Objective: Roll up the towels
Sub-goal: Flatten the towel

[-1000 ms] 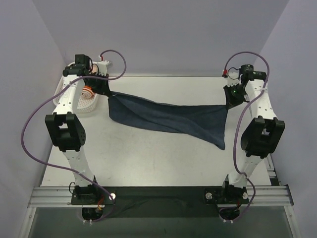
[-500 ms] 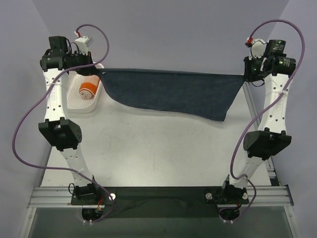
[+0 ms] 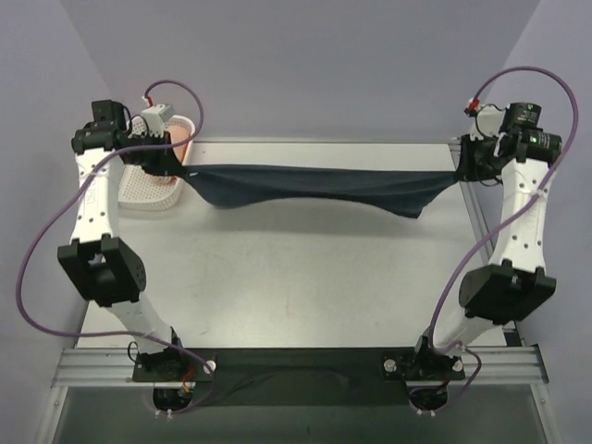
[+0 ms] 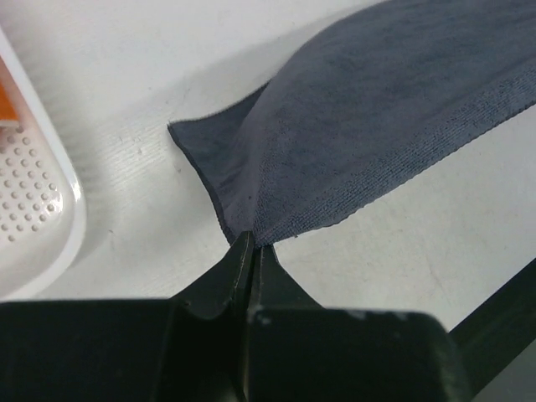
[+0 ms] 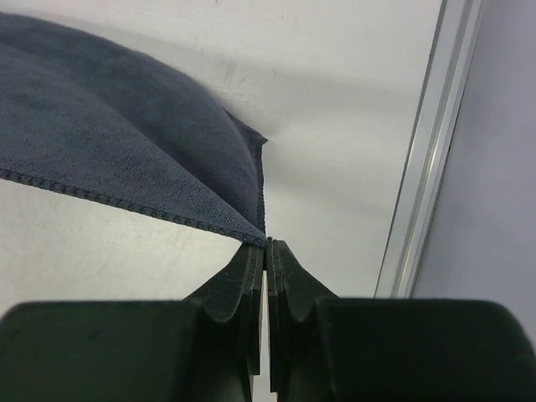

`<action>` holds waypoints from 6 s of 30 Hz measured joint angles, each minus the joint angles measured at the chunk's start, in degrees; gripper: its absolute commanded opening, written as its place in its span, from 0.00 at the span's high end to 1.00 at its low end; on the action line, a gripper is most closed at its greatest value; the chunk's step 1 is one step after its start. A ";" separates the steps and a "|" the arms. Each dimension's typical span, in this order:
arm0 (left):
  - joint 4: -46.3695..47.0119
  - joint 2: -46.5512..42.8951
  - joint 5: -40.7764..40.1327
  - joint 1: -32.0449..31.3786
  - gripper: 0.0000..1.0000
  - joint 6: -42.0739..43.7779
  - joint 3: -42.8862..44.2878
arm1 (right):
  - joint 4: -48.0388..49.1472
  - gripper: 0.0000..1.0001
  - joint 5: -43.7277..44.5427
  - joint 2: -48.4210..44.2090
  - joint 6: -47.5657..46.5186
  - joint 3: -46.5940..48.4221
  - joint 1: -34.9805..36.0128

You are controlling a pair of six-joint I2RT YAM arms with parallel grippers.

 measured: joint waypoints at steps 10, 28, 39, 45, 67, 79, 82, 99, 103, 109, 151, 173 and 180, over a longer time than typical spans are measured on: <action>-1.27 -31.41 3.69 4.24 1.00 2.10 -19.76 | 0.11 1.00 -2.25 -27.98 -2.49 -15.87 -4.07; 16.98 -22.49 -6.97 -0.52 1.00 -8.13 -44.87 | 16.31 1.00 0.70 -11.10 1.70 -34.99 -0.02; 26.80 -17.14 -9.01 -2.71 1.00 -13.20 -41.70 | 19.89 1.00 1.77 -6.25 4.48 -29.86 1.55; 23.37 -25.70 -8.68 -1.66 1.00 -12.61 -40.35 | 17.33 1.00 1.40 -16.15 4.00 -30.03 0.63; 6.64 -66.45 -15.15 -0.17 1.00 -15.91 -44.39 | 5.68 1.00 2.03 -50.01 0.02 -33.51 -1.14; 10.43 -38.69 -17.81 -0.17 1.00 -20.55 -49.46 | 18.53 1.00 3.54 -18.03 2.27 -45.83 2.25; 15.26 -35.63 -17.44 -1.38 1.00 -21.33 -50.49 | 21.20 1.00 3.50 -15.26 3.56 -45.64 3.13; 30.05 -11.63 -17.35 -4.44 0.95 -21.55 -46.49 | 25.59 1.00 4.42 5.05 4.98 -32.98 3.89; 30.93 -7.48 -16.61 -4.66 0.94 -21.62 -40.59 | 25.44 1.00 5.29 8.31 5.14 -30.36 4.37; 34.36 4.61 -13.94 -5.11 0.74 -23.34 -29.11 | 25.64 0.96 7.06 14.82 6.43 -23.63 5.40; 20.96 -11.80 -23.08 -14.32 0.61 14.71 -57.46 | 9.66 0.82 13.07 6.32 -6.75 -51.39 20.17; 3.58 -25.03 -19.61 -19.06 0.42 18.05 -52.83 | 4.17 0.60 18.10 -4.83 -14.95 -48.28 16.61; 7.93 -17.49 -17.55 -15.98 0.64 13.20 -37.05 | 4.28 0.67 11.19 -5.38 -9.38 -38.27 22.34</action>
